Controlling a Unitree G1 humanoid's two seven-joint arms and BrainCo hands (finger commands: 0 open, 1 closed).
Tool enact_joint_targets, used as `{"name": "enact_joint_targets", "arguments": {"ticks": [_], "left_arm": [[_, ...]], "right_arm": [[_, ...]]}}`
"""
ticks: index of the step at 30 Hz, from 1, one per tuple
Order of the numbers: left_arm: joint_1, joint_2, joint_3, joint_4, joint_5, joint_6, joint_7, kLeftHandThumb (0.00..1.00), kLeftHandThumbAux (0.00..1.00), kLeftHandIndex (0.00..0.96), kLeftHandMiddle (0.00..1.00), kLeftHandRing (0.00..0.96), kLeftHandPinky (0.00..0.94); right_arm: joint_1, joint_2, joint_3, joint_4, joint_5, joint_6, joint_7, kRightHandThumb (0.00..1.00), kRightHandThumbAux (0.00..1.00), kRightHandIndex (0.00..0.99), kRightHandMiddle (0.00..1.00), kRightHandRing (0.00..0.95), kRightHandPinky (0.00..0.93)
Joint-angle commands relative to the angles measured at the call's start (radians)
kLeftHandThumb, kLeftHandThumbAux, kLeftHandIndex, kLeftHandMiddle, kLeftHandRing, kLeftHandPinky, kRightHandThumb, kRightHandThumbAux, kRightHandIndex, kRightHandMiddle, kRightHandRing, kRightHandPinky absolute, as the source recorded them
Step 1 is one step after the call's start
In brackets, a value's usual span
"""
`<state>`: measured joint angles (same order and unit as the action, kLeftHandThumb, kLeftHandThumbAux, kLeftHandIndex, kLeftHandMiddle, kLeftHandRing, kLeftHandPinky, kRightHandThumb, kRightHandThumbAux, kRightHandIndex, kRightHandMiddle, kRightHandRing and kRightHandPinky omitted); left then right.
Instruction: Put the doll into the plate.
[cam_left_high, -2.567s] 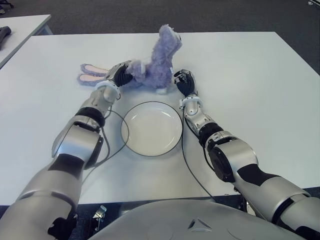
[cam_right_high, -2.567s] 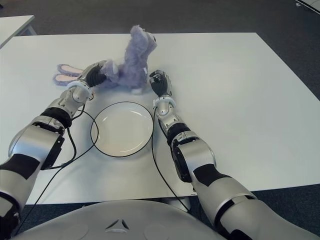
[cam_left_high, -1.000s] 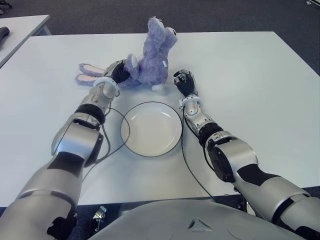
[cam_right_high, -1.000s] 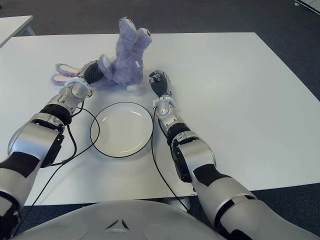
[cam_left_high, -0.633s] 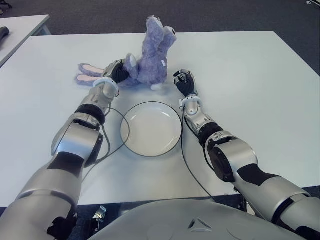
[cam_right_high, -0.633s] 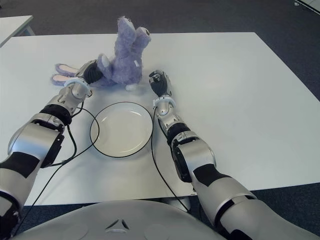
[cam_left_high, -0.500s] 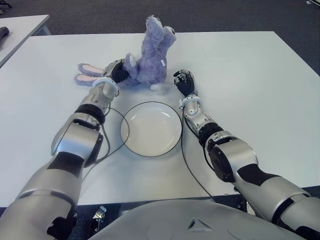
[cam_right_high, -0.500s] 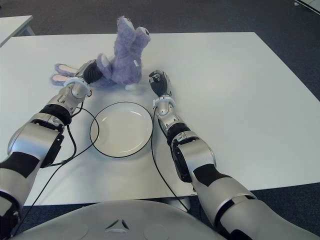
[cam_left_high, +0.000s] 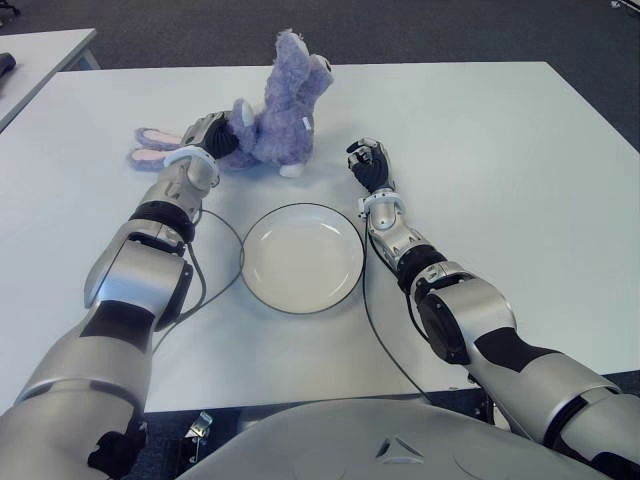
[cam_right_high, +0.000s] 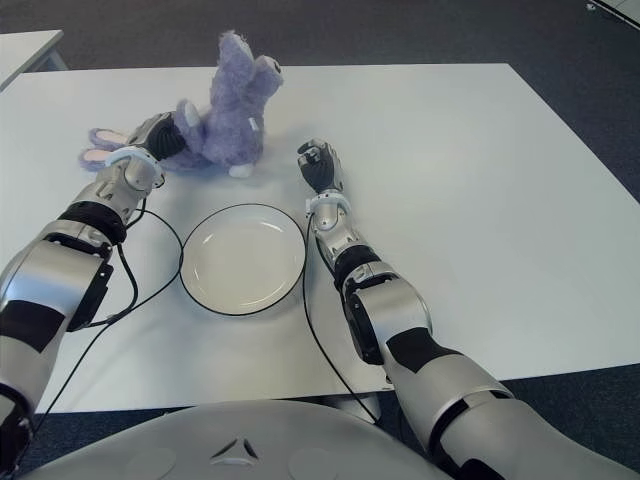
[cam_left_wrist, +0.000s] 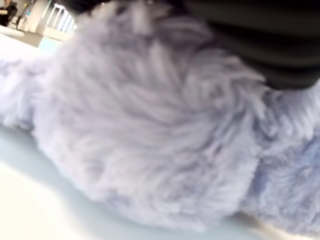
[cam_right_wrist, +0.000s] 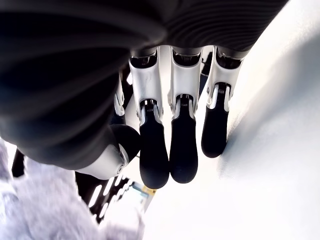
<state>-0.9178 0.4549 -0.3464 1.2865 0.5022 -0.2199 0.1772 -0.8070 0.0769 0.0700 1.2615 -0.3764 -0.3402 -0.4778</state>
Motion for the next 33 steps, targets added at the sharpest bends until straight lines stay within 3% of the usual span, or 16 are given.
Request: {"name": "enact_joint_targets", "arguments": {"ticks": [1, 10, 22, 28, 33], "left_arm": [[0.006, 0.032, -0.018, 0.011, 0.032, 0.013, 0.000, 0.955, 0.654, 0.776, 0.839, 0.841, 0.825], [-0.011, 0.067, -0.036, -0.044, 0.062, -0.008, 0.033, 0.944, 0.661, 0.777, 0.843, 0.840, 0.825], [-0.040, 0.133, -0.042, -0.138, 0.108, -0.016, 0.025, 0.958, 0.653, 0.777, 0.842, 0.840, 0.820], [-0.032, 0.162, -0.034, -0.211, 0.122, -0.012, 0.013, 0.956, 0.652, 0.775, 0.842, 0.840, 0.816], [0.000, 0.202, -0.018, -0.346, 0.121, -0.004, -0.022, 0.949, 0.653, 0.772, 0.841, 0.840, 0.821]], "right_arm": [[0.168, 0.129, 0.000, 0.127, 0.004, 0.125, 0.026, 0.695, 0.736, 0.409, 0.755, 0.789, 0.807], [0.175, 0.131, -0.001, 0.127, 0.001, 0.104, 0.014, 0.699, 0.735, 0.410, 0.782, 0.828, 0.859], [0.167, 0.137, -0.004, 0.126, 0.004, 0.098, 0.009, 0.703, 0.735, 0.412, 0.804, 0.848, 0.859], [0.169, 0.138, -0.008, 0.126, 0.006, 0.093, 0.007, 0.703, 0.734, 0.412, 0.804, 0.852, 0.866], [0.168, 0.137, -0.001, 0.125, -0.003, 0.088, -0.009, 0.704, 0.734, 0.412, 0.811, 0.858, 0.875]]}}
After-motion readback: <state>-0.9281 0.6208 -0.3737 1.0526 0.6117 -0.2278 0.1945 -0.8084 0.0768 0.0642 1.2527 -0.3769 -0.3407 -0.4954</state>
